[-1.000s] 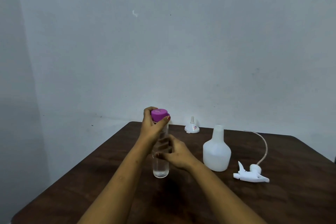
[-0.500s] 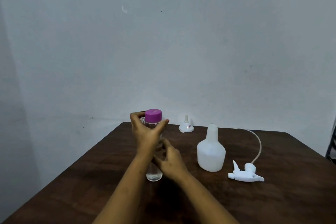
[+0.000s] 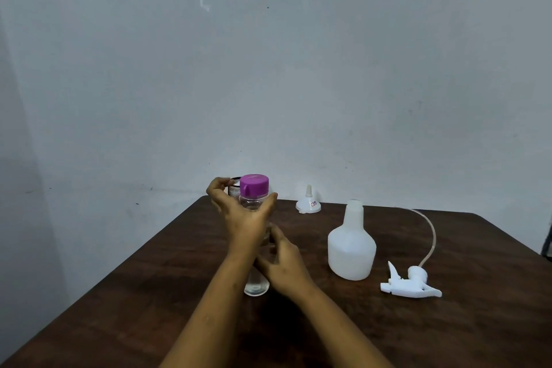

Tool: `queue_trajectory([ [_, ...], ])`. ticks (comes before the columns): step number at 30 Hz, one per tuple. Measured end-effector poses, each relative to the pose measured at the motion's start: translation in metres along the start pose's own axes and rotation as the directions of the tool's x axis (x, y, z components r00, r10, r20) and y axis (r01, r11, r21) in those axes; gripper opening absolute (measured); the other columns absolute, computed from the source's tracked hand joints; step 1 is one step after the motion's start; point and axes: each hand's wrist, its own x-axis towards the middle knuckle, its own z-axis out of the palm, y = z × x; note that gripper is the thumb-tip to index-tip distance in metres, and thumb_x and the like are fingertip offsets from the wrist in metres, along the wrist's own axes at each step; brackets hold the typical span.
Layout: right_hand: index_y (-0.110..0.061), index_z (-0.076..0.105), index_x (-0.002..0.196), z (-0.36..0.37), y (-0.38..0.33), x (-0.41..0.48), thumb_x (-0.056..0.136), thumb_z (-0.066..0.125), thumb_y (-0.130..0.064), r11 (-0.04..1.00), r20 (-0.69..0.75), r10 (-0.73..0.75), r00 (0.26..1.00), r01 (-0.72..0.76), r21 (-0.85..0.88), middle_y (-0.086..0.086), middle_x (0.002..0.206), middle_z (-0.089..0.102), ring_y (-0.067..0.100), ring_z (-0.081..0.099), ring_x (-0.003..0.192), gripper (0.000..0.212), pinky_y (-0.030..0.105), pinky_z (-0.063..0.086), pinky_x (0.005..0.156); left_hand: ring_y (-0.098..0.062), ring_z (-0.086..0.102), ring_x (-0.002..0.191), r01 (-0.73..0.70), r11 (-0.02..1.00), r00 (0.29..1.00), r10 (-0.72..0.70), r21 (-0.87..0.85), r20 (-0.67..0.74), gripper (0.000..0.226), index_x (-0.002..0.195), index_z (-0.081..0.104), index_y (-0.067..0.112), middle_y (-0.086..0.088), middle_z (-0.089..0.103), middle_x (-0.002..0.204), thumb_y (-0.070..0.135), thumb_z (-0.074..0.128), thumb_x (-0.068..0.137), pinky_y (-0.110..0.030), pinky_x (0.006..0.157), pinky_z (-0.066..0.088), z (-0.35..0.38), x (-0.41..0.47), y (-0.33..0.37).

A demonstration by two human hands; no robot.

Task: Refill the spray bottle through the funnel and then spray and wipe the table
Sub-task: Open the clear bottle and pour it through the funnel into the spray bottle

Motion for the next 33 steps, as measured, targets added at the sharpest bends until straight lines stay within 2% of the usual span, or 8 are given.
queue_trajectory([
  [3, -0.042, 0.046, 0.116, 0.000, 0.000, 0.000, 0.081, 0.069, -0.032, 1.000, -0.001, 0.008, 1.000, -0.008, 0.016, -0.015, 0.108, 0.065, -0.002, 0.060, 0.099, 0.043, 0.009, 0.044, 0.077, -0.017, 0.062, 0.077, 0.094, 0.995, 0.991, -0.096, 0.020, 0.096, 0.044, 0.102, 0.053, 0.025, -0.002, 0.061, 0.097, 0.009, 0.078, 0.070, -0.038, 0.072, 0.057, 0.000, 0.006, -0.002],
  [5, -0.039, 0.047, 0.120, 0.000, 0.000, 0.000, 0.079, 0.069, -0.036, 1.000, 0.006, 0.009, 1.000, -0.009, 0.018, -0.014, 0.109, 0.064, 0.000, 0.060, 0.100, 0.046, 0.011, 0.045, 0.080, -0.014, 0.061, 0.070, 0.091, 0.995, 0.992, -0.094, 0.035, 0.080, 0.036, 0.091, 0.056, 0.027, 0.002, 0.063, 0.081, 0.011, 0.079, 0.069, -0.037, 0.069, 0.055, -0.001, 0.005, -0.003],
  [8, -0.040, 0.048, 0.120, 0.002, 0.000, 0.001, 0.069, 0.062, -0.050, 1.000, -0.005, 0.008, 1.000, -0.008, 0.014, -0.011, 0.110, 0.066, 0.001, 0.061, 0.100, 0.054, 0.014, 0.046, 0.081, -0.006, 0.054, 0.079, 0.004, 0.999, 0.999, -0.002, 0.042, -0.052, 0.056, 0.099, 0.043, 0.018, -0.001, 0.050, 0.101, 0.007, 0.084, 0.063, -0.017, 0.067, 0.046, 0.002, 0.000, 0.000],
  [11, -0.036, 0.049, 0.124, 0.001, 0.000, -0.001, 0.074, 0.066, -0.042, 1.000, -0.005, 0.015, 1.000, -0.015, 0.018, -0.010, 0.112, 0.066, 0.001, 0.061, 0.101, 0.052, 0.014, 0.046, 0.081, 0.003, 0.052, 0.082, -0.038, 0.998, 0.997, 0.041, 0.046, -0.071, 0.074, 0.109, 0.032, 0.012, -0.005, 0.032, 0.118, 0.004, 0.086, 0.060, -0.006, 0.064, 0.044, 0.003, -0.001, -0.001],
  [14, -0.028, 0.049, 0.128, 0.001, 0.003, -0.001, 0.080, 0.070, -0.034, 1.000, -0.004, 0.022, 1.000, -0.022, 0.022, -0.009, 0.116, 0.064, 0.001, 0.060, 0.104, 0.052, 0.011, 0.045, 0.081, -0.005, 0.051, 0.099, -0.034, 0.999, 0.996, 0.031, 0.028, 0.082, 0.084, 0.129, 0.033, 0.016, -0.001, 0.031, 0.129, 0.021, 0.086, 0.063, -0.006, 0.074, 0.046, -0.002, 0.003, -0.004],
  [18, -0.027, 0.049, 0.128, 0.004, 0.004, 0.001, 0.070, 0.065, -0.057, 0.999, -0.019, 0.036, 0.999, -0.036, -0.013, -0.010, 0.117, 0.065, 0.000, 0.060, 0.106, 0.067, 0.018, 0.047, 0.089, -0.017, 0.055, 0.107, 0.109, 0.977, 0.954, -0.051, -0.183, 0.297, 0.053, 0.115, 0.052, 0.029, -0.007, 0.052, 0.125, 0.049, 0.060, 0.067, -0.025, 0.086, 0.046, -0.007, 0.009, 0.002],
  [24, -0.025, 0.050, 0.128, 0.001, 0.003, 0.001, 0.080, 0.070, -0.041, 0.999, -0.010, 0.046, 0.999, -0.046, 0.000, -0.011, 0.117, 0.065, -0.002, 0.060, 0.105, 0.054, 0.013, 0.047, 0.086, -0.011, 0.061, 0.094, 0.067, 0.988, 0.981, -0.040, -0.140, 0.188, 0.037, 0.115, 0.055, 0.022, 0.000, 0.061, 0.106, 0.012, 0.069, 0.083, -0.020, 0.079, 0.052, -0.009, 0.009, 0.010],
  [33, -0.023, 0.051, 0.123, 0.008, -0.001, -0.002, 0.067, 0.063, -0.059, 1.000, -0.099, 0.017, 0.995, -0.019, -0.020, -0.007, 0.115, 0.062, 0.005, 0.060, 0.104, 0.067, 0.029, 0.051, 0.089, -0.008, 0.050, 0.082, -0.002, 0.986, 0.999, -0.005, 0.165, 0.039, 0.056, 0.100, 0.045, 0.022, -0.001, 0.046, 0.106, 0.019, 0.087, 0.063, -0.003, 0.059, 0.039, -0.002, 0.019, 0.028],
])
